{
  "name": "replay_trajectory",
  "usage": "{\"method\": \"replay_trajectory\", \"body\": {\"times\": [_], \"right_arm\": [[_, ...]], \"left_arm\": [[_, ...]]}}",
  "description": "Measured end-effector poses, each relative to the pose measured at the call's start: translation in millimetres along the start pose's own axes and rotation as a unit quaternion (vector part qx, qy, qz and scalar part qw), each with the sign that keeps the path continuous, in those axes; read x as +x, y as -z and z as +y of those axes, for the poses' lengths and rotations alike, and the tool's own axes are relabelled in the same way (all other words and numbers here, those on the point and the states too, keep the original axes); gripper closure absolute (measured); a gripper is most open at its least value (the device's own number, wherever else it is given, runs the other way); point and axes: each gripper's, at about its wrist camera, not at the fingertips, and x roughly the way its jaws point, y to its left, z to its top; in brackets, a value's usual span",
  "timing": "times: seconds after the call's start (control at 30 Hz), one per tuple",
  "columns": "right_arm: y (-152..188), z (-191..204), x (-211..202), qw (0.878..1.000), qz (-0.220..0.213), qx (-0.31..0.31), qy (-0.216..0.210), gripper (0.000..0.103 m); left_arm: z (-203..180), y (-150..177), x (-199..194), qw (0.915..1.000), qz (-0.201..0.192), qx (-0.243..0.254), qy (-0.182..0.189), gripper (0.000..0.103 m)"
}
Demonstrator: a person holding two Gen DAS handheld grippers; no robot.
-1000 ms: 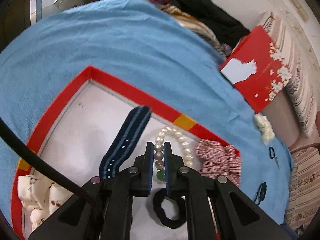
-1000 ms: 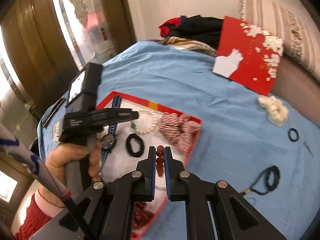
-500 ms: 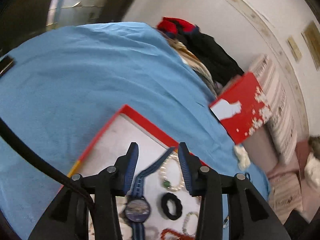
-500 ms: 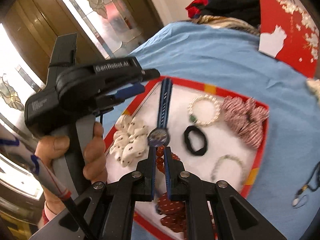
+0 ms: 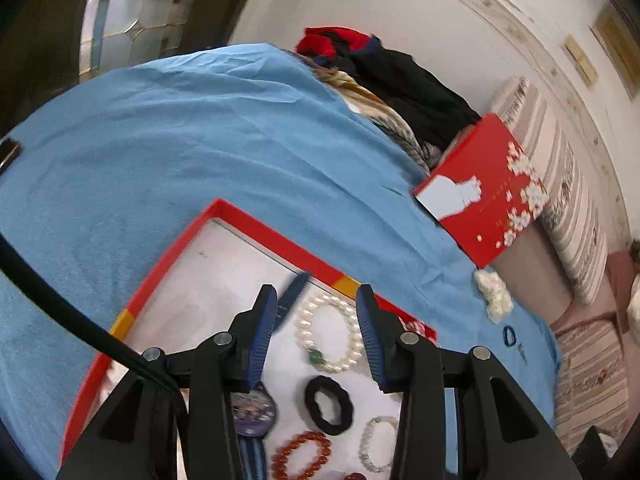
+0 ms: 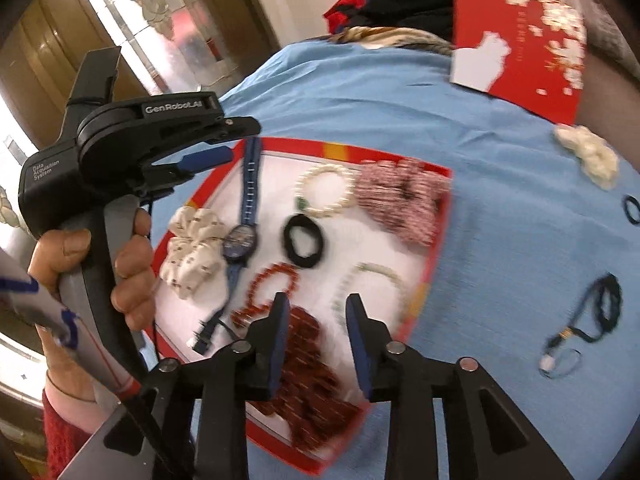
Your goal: Organize jewelry
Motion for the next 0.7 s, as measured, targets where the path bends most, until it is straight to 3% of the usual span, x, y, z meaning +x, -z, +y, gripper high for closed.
{"method": "replay_trajectory", "body": {"times": [0.27,0.5,0.7], "right_arm": [[38,-70,-50,0.996,-0.020,0.059,0.060,0.064],[74,-140,-82,0.985,-0.021,0.133,0.112,0.063],[91,-174,-103,0.975,-0.032,0.170,0.137,0.059]], "left_arm": [[-86,44,6,0.9924,0.020,0.121,0.009,0.064],[-162,108,11,0.9734,0.048,0.219,0.045,0.063],[-203,147,22,0.9555,0.070,0.283,0.047,0.063]]}}
